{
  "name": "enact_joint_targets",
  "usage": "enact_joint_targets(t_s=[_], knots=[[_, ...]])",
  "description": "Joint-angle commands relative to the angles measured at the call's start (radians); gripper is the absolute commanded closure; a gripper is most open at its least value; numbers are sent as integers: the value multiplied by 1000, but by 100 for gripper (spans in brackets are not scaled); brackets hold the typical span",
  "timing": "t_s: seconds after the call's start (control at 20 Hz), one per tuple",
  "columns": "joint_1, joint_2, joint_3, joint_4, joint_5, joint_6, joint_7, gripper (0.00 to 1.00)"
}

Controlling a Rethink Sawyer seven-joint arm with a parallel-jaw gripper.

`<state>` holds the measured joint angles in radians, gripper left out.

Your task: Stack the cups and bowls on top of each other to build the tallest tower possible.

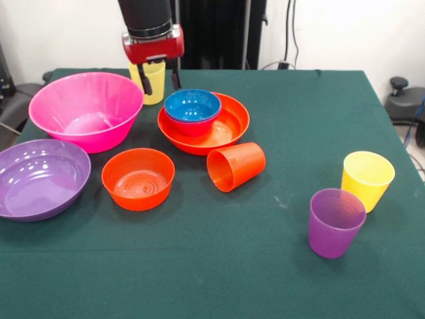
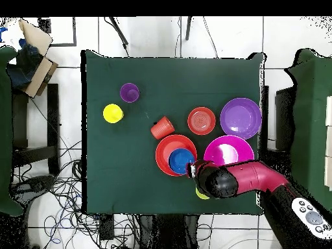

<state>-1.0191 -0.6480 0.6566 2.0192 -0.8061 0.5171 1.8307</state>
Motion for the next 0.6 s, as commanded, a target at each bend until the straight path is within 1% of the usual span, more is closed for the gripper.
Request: enact_joint_targets(t_s=[0.05,0.25,0.45,0.6], knots=[[28,62,26,-9,-35,6,-114,0],[3,91,30,-15,-44,2,-138,0],[-14,147,38,-33,-49,-3,-163,0],[-15,153,42,-37,-49,0,-164,0]])
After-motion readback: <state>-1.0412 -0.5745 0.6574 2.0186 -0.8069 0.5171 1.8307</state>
